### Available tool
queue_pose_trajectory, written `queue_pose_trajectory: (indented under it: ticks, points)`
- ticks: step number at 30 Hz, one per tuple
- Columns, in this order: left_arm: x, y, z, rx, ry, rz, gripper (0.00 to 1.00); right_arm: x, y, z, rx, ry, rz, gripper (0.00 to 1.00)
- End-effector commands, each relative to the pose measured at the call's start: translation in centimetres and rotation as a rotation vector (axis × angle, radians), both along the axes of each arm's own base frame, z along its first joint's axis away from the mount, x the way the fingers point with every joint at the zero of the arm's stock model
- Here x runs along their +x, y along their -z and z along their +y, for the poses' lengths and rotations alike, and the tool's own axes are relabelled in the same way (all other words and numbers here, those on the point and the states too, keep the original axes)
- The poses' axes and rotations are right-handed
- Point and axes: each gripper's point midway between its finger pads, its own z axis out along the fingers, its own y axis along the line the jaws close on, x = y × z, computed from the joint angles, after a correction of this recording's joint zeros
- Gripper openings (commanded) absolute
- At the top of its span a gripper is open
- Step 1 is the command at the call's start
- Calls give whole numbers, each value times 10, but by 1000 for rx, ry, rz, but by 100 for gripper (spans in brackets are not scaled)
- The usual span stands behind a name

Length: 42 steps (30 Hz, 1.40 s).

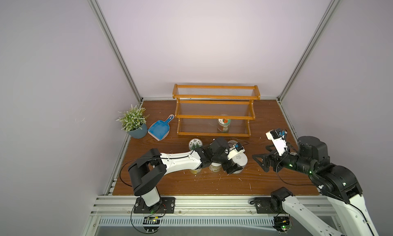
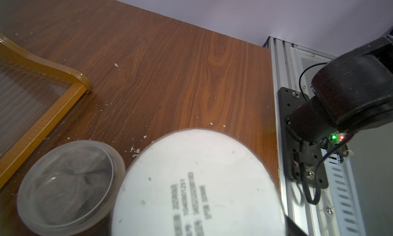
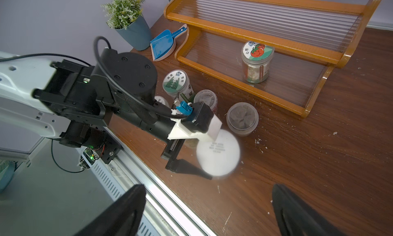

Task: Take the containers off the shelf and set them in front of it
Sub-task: Place the container at the center of the board.

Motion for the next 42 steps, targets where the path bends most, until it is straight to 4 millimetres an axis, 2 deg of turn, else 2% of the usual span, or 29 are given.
queue_pose_trajectory:
  ticks: [1,8,14,19,24,34,42]
  points:
    - [-1,-6,-8,-41,26,-64,88,3,-11,-1,8,6,-41,99]
    - [3,12,-8,-7,29,-84,90,3,-11,0,7,0,-50,99]
    - [8,11,-8,3,15,-108,92,3,-8,0,1,-7,-50,99]
    - [0,9,-6,-6,45,-94,93,3,-6,1,4,-14,-51,99]
    - [-3,21,-6,32,66,-76,94,2,-6,2,8,-17,-54,99]
    - [0,12,-6,14,48,-91,99,3,-4,4,9,-26,-51,99]
    - [6,-3,-7,13,32,-118,99,5,-2,5,11,-29,-52,99]
